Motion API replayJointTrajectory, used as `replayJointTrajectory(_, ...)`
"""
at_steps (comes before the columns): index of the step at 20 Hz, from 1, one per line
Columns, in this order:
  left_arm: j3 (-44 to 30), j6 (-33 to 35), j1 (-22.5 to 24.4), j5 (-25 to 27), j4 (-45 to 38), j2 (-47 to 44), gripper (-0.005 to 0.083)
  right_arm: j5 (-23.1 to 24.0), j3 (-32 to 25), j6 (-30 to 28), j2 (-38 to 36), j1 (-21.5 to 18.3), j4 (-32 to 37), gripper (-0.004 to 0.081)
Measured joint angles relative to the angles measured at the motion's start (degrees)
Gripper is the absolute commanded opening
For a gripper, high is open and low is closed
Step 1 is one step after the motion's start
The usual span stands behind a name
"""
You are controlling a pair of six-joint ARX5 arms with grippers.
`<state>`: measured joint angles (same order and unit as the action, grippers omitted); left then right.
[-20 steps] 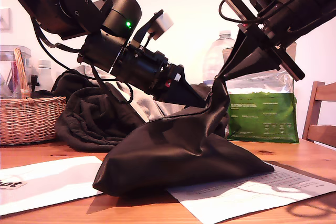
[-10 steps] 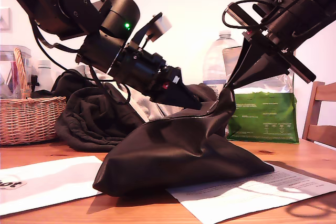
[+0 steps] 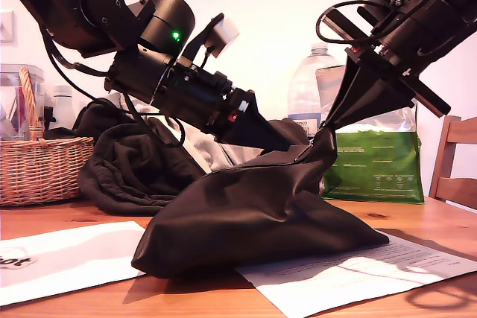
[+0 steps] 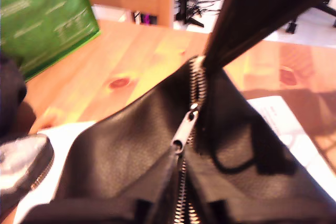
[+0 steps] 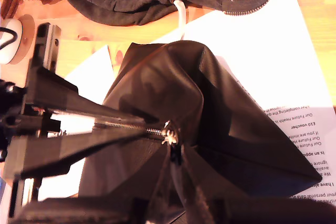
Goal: Open the zipper in the zip bag in front of you
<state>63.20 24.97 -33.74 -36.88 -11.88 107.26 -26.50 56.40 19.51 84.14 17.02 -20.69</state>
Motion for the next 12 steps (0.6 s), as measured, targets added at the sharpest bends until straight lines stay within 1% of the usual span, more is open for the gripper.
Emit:
replayJointTrajectory(1,0.0,0.63,0.0,-0.37,-0.09,0.0,0.0231,-0.02,0.0,-0.04,-0.02,0.0,0.0,-0.0012)
replayJointTrajectory(2,0.0,4.02,0.0,-1.51,-0.13,0.0,0.0231,-0.02,0.0,-0.04,-0.02,0.0,0.0,-0.0013)
replayJointTrajectory(5,0.0,8.52,-0.02,-4.72,-0.15,0.0,0.0235,-0.52,0.0,-0.09,-0.02,0.0,-0.04,-0.0012)
replayJointTrajectory(7,0.02,8.92,0.0,-6.14,0.07,0.0,0.0235,-1.22,0.0,-0.5,0.0,0.0,-0.04,-0.0013)
replayJointTrajectory(9,1.05,9.05,0.0,-6.32,2.54,0.02,0.0235,-1.4,0.0,-1.07,0.0,0.02,-0.42,-0.0012)
replayJointTrajectory(12,5.55,9.14,0.02,-6.73,8.26,0.07,0.0236,-1.42,0.02,-1.53,-0.02,0.61,-1.05,-0.0012)
